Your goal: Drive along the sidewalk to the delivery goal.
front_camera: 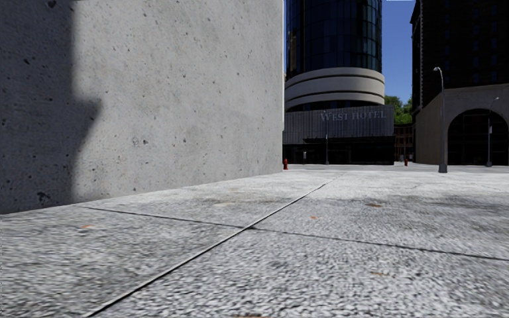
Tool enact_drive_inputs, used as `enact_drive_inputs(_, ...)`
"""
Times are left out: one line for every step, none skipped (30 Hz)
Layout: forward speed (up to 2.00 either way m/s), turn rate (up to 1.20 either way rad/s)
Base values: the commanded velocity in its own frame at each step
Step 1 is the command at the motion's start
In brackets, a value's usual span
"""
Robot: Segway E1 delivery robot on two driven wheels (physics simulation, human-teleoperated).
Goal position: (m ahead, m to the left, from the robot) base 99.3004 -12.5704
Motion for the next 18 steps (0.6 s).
enact_drive_inputs(2.0,0.0)
enact_drive_inputs(2.0,0.0)
enact_drive_inputs(2.0,0.0)
enact_drive_inputs(2.0,0.0)
enact_drive_inputs(2.0,0.0)
enact_drive_inputs(2.0,0.0)
enact_drive_inputs(2.0,0.0)
enact_drive_inputs(2.0,0.0)
enact_drive_inputs(2.0,0.0)
enact_drive_inputs(2.0,0.0)
enact_drive_inputs(2.0,0.0)
enact_drive_inputs(2.0,0.0)
enact_drive_inputs(2.0,0.0)
enact_drive_inputs(2.0,0.0)
enact_drive_inputs(2.0,0.0)
enact_drive_inputs(2.0,-0.12)
enact_drive_inputs(2.0,-0.18)
enact_drive_inputs(2.0,-0.19)
